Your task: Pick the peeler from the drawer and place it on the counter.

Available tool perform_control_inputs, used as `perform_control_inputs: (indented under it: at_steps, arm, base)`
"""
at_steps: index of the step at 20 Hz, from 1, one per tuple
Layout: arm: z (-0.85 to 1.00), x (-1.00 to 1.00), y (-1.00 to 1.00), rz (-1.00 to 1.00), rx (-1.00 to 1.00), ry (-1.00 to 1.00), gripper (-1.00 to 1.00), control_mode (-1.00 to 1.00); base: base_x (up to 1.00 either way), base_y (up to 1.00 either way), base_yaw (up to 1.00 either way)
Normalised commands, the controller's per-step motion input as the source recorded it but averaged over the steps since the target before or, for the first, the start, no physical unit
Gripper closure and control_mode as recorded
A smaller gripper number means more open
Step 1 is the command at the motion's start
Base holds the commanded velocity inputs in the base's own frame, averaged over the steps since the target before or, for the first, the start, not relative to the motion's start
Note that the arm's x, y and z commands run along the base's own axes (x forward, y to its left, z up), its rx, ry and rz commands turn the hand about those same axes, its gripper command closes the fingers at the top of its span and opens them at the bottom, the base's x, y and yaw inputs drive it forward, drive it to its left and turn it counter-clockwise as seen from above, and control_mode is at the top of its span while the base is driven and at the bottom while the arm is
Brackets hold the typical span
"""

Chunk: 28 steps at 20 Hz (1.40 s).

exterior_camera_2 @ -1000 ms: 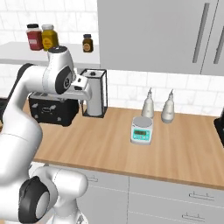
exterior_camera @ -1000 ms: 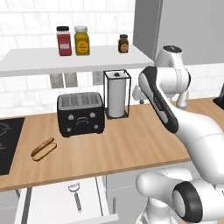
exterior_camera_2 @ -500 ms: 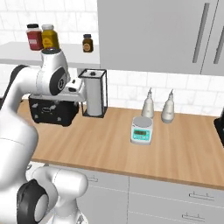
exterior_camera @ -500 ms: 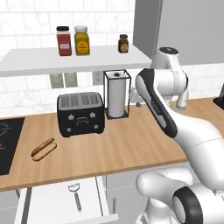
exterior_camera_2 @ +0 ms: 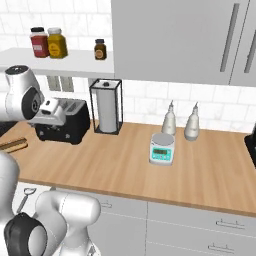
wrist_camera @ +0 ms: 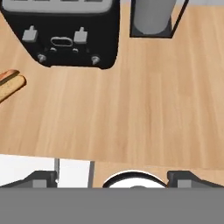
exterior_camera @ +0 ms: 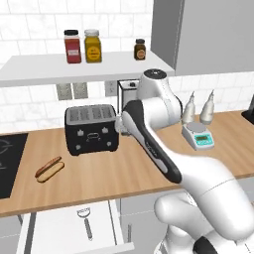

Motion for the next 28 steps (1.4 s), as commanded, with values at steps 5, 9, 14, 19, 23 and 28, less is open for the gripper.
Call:
perform_control_inputs:
  at_steps: [5,9,14,19,23,28]
  arm:
    - [-0.33,-0.02,1.0,0.0,0.0,0.05,-1.0,-1.0]
    - [-0.49,-0.11,1.0,0.0,0.0,0.07,-1.0,-1.0]
    - [-0.59,-0.62,0.84,0.01,0.0,0.08,-1.0,-1.0]
    - [-0.96,-0.93,0.61,0.0,0.01,0.01,-1.0,-1.0]
    - [-0.78,-0.44,0.35,-0.02,0.04,0.0,-1.0,-1.0]
    - [-0.49,0.21,0.18,0.0,0.0,0.09,-1.0,-1.0]
  base:
    - [0.0,0.0,0.0]
    - [0.0,0.0,0.0]
    - [0.0,0.0,0.0]
    - [0.0,0.0,0.0]
    - [0.0,0.0,0.0]
    - [0.0,0.0,0.0]
